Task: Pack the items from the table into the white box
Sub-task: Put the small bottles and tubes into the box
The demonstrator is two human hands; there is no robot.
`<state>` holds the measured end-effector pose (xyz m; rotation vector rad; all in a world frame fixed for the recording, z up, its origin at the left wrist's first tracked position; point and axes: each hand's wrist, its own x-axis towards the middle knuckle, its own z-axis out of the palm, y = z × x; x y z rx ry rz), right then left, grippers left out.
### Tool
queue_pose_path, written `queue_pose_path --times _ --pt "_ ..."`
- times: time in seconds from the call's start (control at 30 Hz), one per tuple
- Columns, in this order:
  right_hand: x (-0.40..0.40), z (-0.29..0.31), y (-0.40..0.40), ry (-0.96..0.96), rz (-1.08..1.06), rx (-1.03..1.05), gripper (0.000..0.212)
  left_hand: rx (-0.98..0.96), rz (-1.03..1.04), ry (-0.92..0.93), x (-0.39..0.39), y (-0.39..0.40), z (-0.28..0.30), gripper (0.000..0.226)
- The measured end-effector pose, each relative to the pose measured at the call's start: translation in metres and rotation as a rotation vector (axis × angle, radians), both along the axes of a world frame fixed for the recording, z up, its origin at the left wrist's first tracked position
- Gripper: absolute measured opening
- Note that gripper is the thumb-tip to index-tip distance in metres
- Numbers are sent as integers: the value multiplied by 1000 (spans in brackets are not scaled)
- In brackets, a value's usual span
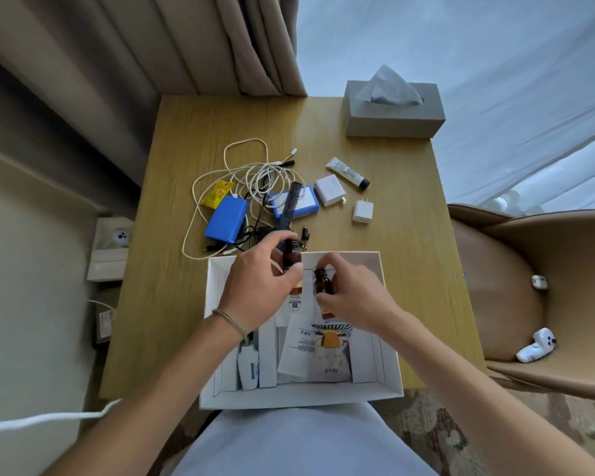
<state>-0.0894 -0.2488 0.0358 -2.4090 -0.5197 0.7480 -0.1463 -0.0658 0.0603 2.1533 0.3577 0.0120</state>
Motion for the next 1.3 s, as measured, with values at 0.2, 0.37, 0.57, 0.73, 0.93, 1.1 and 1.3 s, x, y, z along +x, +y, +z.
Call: queue_pose_path --times 0.2,0.37,0.57,0.73,0.93,1.1,1.3 --pt "-2 -34 21 -160 45 -294 42 14 -92 103 -21 -3 -24 40" --pt "-5 -41 33 -211 135 -526 31 52 -166 199 -26 -10 -49 43" --pt "-14 -50 30 -288 271 -752 25 100 -170 228 -22 -20 -69 42" --pt "-13 -45 19 -223 192 -645 27 128 -146 254 -13 -30 -83 39" --pt "-15 -21 1 -220 81 -443 5 172 -170 324 11 -45 -87 29" --pt "-16 -7 0 -265 8 -350 6 277 -250 401 20 -63 -87 11" --pt "-7 -3 -8 -275 -76 -264 23 274 -306 415 20 -74 -90 18"
